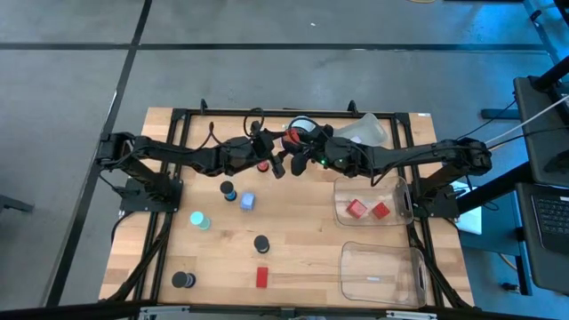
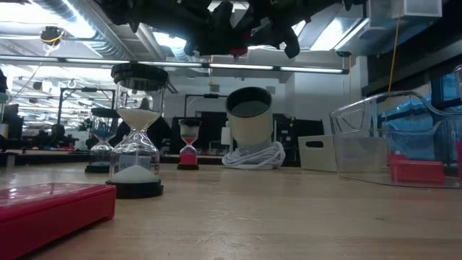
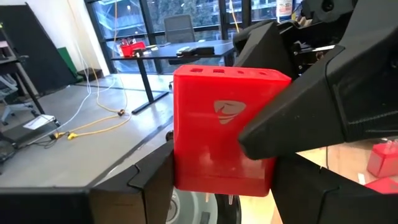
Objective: Pick & Place Office items
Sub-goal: Put the red charger adapter into the top transparent bin
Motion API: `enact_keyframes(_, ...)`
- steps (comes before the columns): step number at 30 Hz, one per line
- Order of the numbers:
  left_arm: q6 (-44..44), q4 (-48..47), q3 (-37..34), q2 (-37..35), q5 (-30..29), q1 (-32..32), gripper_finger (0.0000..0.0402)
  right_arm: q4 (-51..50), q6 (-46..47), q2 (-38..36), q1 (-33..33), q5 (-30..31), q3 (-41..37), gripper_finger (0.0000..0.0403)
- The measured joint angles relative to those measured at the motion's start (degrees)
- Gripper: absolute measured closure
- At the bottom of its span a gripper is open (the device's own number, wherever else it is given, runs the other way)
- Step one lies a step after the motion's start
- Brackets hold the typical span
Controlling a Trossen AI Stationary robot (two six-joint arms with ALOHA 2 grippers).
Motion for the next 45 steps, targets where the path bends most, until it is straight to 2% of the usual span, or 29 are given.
enact_keyframes(13, 0.0, 0.8, -0.1, 0.0, -1.5, 0.0, 0.0181, 0.3, 3.8, 0.1, 0.0, -0.5, 0.0, 0.0237)
enact_keyframes(36, 1.6, 0.9, -0.2, 0.1, -5.1, -0.1, 0.0180, 0.2, 17.8, 0.8, 0.0, 0.2, 0.1, 0.0272)
enact_keyframes(45, 1.7, 0.8, -0.2, 0.1, -5.2, -0.1, 0.0180, -0.4, 18.3, 0.8, 0.0, 0.4, 0.1, 0.0276)
